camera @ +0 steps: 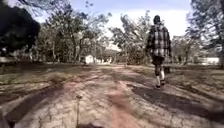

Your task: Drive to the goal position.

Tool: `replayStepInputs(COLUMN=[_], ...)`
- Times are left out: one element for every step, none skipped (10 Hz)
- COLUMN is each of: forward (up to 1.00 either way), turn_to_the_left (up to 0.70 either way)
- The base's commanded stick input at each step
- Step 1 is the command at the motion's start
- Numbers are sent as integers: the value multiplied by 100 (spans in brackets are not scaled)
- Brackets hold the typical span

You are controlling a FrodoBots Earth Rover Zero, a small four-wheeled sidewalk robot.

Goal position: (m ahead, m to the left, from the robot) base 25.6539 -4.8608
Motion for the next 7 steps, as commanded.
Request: replayStepInputs(forward=[85,85,85,85,85,85,85], turn_to_the_left=[0,0,0,0,0,0,0])
